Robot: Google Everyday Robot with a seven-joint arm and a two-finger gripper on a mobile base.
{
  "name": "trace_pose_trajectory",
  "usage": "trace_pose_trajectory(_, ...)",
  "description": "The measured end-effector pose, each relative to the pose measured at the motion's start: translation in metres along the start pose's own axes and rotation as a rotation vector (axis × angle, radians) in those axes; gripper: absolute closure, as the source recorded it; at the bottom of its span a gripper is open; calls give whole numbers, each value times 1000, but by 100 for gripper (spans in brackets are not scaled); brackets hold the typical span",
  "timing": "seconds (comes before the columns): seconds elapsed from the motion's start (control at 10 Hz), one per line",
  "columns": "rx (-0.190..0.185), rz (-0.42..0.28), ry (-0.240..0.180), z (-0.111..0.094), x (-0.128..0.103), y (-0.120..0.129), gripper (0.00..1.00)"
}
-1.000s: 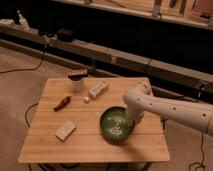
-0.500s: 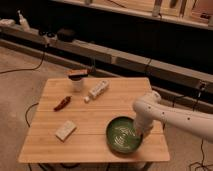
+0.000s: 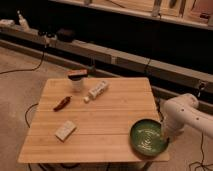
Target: Drag the ceramic bowl in a circle
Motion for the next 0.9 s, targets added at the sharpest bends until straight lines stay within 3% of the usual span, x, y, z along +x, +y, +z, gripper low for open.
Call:
trace_pose_trajectory(0.3, 30, 128, 57, -1, 45, 7, 100)
trace_pose_trajectory(0.6, 62, 221, 123, -5, 99, -18, 100)
trace_pose_trajectory(0.7, 74, 241, 141, -6, 113, -29, 100)
trace_pose_trajectory(0.9, 105, 203, 159, -12, 122, -68, 100)
